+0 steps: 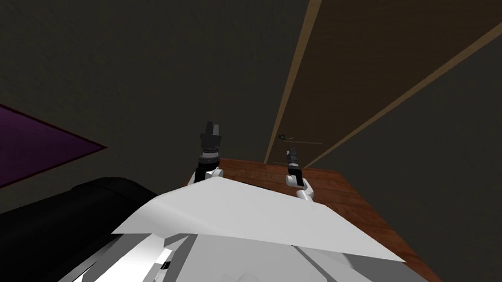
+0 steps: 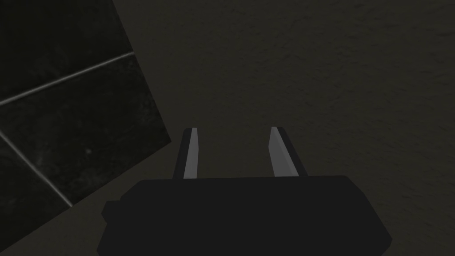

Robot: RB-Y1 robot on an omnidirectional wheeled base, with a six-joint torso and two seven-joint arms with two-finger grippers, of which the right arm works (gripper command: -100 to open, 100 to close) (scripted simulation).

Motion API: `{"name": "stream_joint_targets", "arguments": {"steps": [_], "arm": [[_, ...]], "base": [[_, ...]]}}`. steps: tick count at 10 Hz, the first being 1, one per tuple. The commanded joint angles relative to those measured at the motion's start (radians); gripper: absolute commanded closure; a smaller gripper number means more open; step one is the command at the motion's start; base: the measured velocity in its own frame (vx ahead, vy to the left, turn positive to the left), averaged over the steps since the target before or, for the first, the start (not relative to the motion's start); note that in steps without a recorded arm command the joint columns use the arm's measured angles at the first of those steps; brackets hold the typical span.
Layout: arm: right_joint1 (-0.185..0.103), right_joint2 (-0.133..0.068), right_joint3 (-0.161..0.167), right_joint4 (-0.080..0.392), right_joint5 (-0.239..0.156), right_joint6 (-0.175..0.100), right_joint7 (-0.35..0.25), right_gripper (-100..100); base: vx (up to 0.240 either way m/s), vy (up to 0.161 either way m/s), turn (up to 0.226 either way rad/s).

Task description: Pull the door open

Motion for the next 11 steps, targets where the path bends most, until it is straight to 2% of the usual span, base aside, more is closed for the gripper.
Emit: {"name": "stream_joint_targets", "arguments": {"steps": [1,2,3,4,5,7,8,9,10,11], "arm": [[-0.012,-0.005,-0.002,0.047,-0.002,-0.004,-0.002,-100],[-0.035,-0.011,-0.004,0.081,-0.004,-0.008,-0.003,-100],[-0.035,-0.011,-0.004,0.097,-0.004,-0.008,-0.003,-100],[-0.058,-0.017,-0.007,0.139,-0.006,-0.013,-0.004,-100],[-0.058,-0.017,-0.007,0.148,-0.006,-0.013,-0.004,-100],[-0.101,-0.028,-0.012,0.223,-0.011,-0.021,-0.005,-100],[-0.101,-0.028,-0.012,0.241,-0.011,-0.021,-0.005,-100],[-0.122,-0.033,-0.014,0.273,-0.013,-0.025,-0.006,-100],[-0.122,-0.033,-0.014,0.287,-0.013,-0.025,-0.006,-100],[-0.14,-0.038,-0.016,0.328,-0.015,-0.029,-0.007,-100]], "base": [[0.032,-0.036,0.036],[0.032,-0.041,0.077],[0.031,-0.038,0.04],[0.04,-0.044,0.068],[0.036,-0.043,0.04],[0.056,-0.053,0.099],[0.058,-0.069,0.031],[0.037,-0.049,0.055],[0.026,-0.037,0.036],[0.038,-0.044,0.061]]}}
